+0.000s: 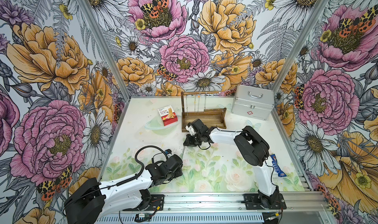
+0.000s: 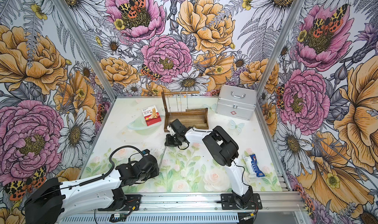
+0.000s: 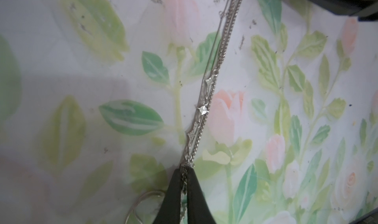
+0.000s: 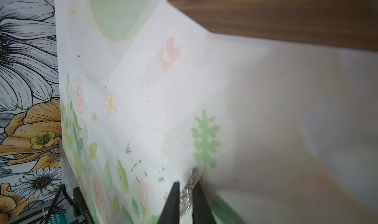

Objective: Take the necklace off the jewelry display stand
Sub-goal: Place the necklace at the center of the board.

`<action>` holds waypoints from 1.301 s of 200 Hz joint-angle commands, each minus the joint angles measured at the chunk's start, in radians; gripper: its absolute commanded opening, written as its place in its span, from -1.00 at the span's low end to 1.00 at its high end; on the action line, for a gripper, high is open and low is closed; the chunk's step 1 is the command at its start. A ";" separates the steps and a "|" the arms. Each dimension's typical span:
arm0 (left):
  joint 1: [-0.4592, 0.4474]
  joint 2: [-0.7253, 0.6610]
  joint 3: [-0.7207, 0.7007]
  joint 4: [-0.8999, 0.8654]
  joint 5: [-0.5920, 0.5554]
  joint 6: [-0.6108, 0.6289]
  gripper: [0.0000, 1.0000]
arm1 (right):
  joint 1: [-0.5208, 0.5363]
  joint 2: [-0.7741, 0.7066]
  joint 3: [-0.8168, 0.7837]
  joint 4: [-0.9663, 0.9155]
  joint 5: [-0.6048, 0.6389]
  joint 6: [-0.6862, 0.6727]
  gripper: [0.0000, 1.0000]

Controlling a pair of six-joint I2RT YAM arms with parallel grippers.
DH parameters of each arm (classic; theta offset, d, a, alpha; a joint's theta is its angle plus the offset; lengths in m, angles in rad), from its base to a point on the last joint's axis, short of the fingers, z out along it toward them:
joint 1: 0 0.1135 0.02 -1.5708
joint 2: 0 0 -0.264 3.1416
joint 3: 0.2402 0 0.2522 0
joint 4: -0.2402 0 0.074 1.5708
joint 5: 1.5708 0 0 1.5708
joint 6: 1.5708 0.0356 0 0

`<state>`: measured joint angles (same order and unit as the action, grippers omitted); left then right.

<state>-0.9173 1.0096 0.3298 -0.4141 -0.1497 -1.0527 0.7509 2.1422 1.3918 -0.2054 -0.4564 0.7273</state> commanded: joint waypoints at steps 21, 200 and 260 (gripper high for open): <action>-0.009 0.007 -0.044 -0.126 -0.015 -0.014 -0.78 | -0.008 0.012 0.013 -0.009 0.023 0.005 -0.50; 0.019 0.003 0.046 -0.131 -0.016 0.040 -0.66 | -0.007 -0.162 -0.069 -0.005 0.179 -0.050 -0.19; 0.064 0.041 0.138 -0.133 0.022 0.109 -0.52 | -0.020 -0.408 -0.189 -0.004 0.394 -0.117 -0.19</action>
<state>-0.8707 1.0405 0.4068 -0.5323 -0.1448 -0.9958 0.7494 1.8656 1.2491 -0.2173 -0.2146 0.6640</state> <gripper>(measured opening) 0.227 0.406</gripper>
